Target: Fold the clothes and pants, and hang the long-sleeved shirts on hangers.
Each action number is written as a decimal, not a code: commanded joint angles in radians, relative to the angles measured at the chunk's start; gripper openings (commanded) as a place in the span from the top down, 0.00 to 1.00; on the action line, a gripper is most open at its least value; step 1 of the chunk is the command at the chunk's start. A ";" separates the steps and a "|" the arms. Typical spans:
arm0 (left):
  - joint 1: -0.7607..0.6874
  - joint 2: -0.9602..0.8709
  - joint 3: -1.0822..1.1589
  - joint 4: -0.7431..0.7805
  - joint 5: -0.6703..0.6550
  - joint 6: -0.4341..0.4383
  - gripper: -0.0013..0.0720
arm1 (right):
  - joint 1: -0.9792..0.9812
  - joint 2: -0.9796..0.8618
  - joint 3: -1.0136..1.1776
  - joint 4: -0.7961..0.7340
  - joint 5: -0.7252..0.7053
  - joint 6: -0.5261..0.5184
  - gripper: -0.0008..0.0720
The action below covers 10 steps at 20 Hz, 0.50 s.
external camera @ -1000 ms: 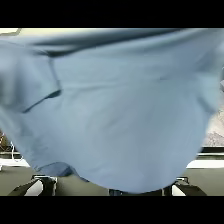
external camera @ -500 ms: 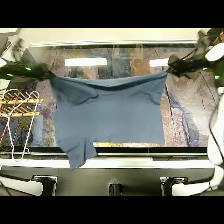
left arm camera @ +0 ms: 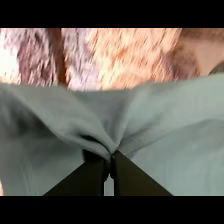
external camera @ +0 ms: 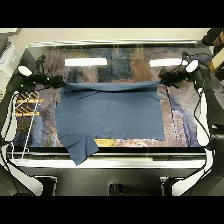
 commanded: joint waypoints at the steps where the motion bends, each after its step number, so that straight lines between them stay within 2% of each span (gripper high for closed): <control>1: 0.021 -0.009 0.005 0.008 -0.180 0.013 0.96 | 0.000 -0.008 0.001 -0.069 0.145 0.013 0.95; 5: 0.023 -0.010 0.004 0.012 -0.334 0.002 0.96 | 0.000 -0.011 0.001 -0.072 0.290 0.011 0.95; 10: 0.021 -0.015 0.004 0.108 -0.350 -0.061 0.96 | 0.000 -0.046 0.001 -0.072 0.340 0.011 0.95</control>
